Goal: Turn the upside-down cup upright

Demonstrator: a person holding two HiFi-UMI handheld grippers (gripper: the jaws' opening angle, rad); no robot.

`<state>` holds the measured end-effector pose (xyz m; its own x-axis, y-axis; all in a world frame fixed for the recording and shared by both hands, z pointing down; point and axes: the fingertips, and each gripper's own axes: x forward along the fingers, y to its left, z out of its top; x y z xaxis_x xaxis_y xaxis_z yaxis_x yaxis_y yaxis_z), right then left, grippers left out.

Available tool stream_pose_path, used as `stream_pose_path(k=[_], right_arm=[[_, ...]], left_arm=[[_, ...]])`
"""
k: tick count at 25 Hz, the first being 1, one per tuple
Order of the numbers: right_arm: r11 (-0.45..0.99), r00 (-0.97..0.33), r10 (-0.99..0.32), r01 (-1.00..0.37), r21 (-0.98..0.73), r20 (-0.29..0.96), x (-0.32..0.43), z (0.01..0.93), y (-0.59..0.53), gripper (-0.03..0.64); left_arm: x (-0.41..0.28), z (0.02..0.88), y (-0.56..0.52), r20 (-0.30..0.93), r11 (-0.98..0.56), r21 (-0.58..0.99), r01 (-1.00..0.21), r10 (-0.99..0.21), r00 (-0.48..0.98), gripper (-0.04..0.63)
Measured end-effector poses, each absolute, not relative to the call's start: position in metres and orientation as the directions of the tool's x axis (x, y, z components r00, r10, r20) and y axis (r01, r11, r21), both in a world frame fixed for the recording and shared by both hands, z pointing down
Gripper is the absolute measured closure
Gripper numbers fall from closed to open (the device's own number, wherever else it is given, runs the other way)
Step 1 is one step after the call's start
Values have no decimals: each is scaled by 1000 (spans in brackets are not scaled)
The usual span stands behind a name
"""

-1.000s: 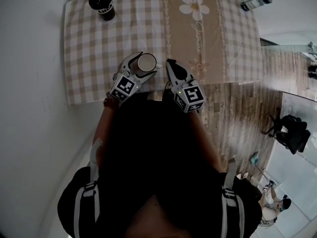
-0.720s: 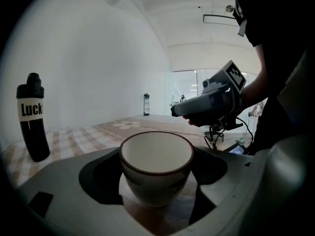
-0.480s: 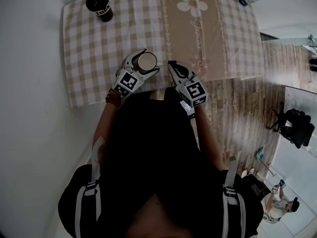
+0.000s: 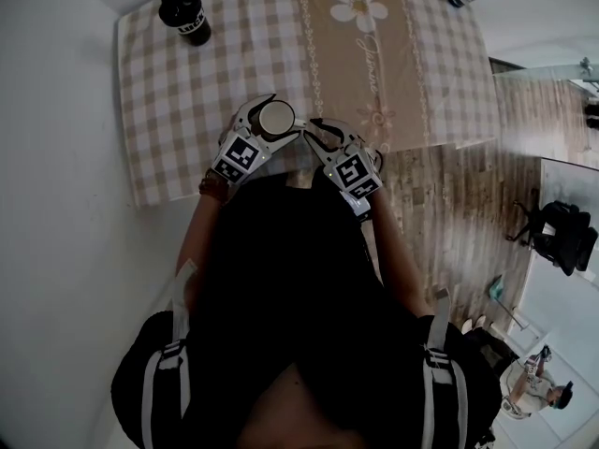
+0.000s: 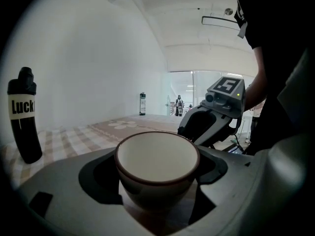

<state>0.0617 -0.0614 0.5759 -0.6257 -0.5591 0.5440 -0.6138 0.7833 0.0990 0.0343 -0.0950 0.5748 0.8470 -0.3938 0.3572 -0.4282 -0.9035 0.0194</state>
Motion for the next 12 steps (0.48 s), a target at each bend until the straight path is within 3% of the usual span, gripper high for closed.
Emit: stream_pose_path(k=[12], right_arm=[[821,-663,-506,-567,72,552,47,588,-70,517]], left_arm=[[31,575,-92,364,-909,27,-416,-379,851,178]])
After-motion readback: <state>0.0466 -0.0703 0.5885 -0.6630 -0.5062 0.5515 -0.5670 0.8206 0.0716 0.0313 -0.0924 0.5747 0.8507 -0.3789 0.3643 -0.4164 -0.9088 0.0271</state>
